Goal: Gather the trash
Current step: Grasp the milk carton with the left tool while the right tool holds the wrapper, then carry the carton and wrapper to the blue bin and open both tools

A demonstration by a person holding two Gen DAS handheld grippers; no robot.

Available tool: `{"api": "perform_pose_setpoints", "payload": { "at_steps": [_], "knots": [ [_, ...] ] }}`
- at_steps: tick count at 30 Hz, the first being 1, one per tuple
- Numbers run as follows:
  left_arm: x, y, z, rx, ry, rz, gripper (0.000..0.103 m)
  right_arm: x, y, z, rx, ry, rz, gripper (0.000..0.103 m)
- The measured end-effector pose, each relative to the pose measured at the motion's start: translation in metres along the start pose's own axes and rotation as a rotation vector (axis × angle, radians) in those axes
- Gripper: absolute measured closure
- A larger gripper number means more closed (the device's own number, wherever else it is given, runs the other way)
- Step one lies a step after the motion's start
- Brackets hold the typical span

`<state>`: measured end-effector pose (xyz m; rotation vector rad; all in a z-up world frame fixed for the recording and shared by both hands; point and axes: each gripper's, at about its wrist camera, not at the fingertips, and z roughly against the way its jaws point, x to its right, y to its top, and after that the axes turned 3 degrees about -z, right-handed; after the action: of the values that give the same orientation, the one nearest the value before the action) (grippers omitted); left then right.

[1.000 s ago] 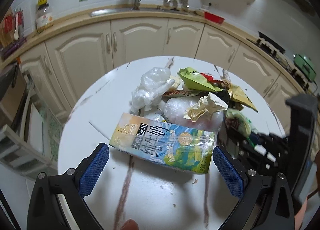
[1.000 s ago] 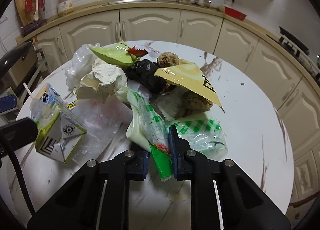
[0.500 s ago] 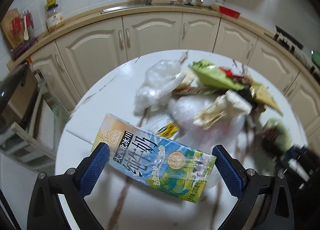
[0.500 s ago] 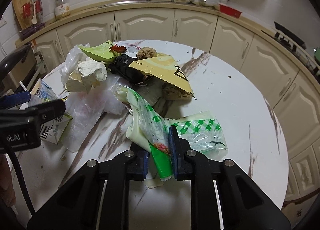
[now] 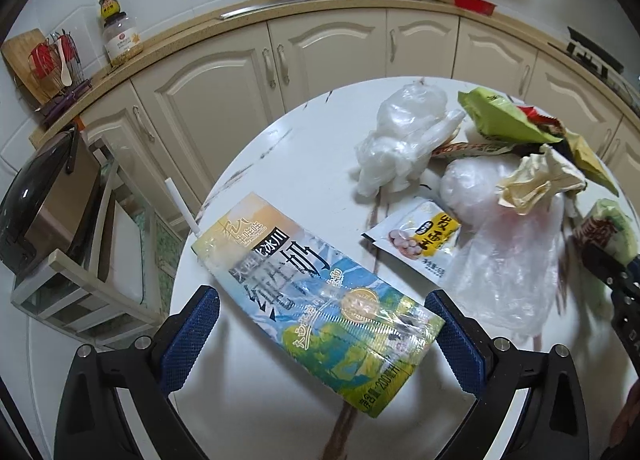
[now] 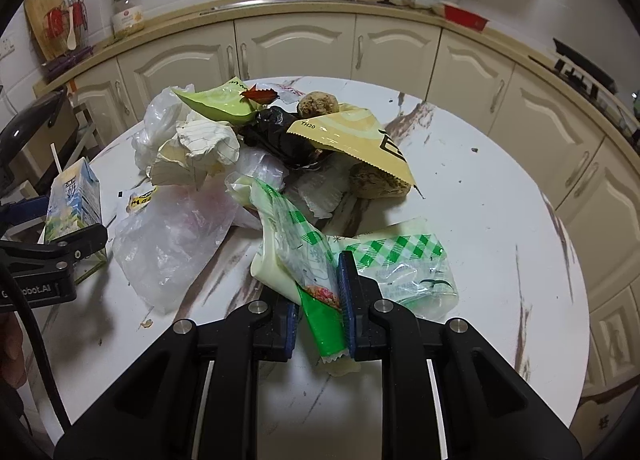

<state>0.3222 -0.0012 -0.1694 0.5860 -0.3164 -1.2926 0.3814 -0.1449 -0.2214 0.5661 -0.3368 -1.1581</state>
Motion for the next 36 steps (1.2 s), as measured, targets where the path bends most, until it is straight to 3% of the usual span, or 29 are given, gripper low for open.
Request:
{"api": "perform_pose_setpoints", "payload": {
  "at_steps": [1, 4, 5, 9, 13, 18, 19, 22, 27, 36],
  "knots": [
    [-0.002, 0.001, -0.002, -0.002, -0.009, -0.004, 0.006, -0.001, -0.001, 0.0, -0.001, -0.002, -0.002, 0.085],
    [-0.009, -0.001, -0.012, 0.005, -0.088, -0.037, 0.038, -0.001, 0.0, 0.0, -0.008, -0.009, -0.002, 0.085],
    [-0.012, -0.004, -0.013, 0.006, -0.104, -0.051, 0.042, -0.002, 0.0, 0.001, -0.009, -0.012, -0.002, 0.085],
    [-0.03, -0.011, -0.016, 0.021, -0.149, -0.099, 0.04, -0.005, -0.001, 0.002, -0.014, -0.019, -0.004, 0.085],
    [-0.042, -0.009, -0.019, 0.029, -0.067, -0.094, 0.01, -0.009, -0.001, 0.001, -0.018, -0.024, -0.011, 0.085],
    [-0.036, 0.003, -0.036, 0.026, -0.03, -0.121, 0.006, -0.013, 0.003, 0.001, -0.021, -0.037, -0.015, 0.085],
    [-0.036, 0.006, -0.039, 0.036, -0.038, -0.121, 0.01, -0.014, 0.004, 0.001, -0.02, -0.039, -0.017, 0.085],
    [-0.037, 0.013, -0.044, 0.04, -0.127, -0.097, 0.057, -0.014, 0.005, 0.004, -0.016, -0.045, -0.026, 0.086],
    [-0.04, 0.009, -0.042, 0.06, -0.196, -0.102, 0.059, -0.012, 0.004, 0.015, 0.005, -0.044, -0.043, 0.088],
    [-0.04, -0.01, 0.014, 0.184, -0.194, -0.101, 0.059, 0.016, -0.007, 0.047, 0.054, 0.001, -0.141, 0.09]
  ]
}}
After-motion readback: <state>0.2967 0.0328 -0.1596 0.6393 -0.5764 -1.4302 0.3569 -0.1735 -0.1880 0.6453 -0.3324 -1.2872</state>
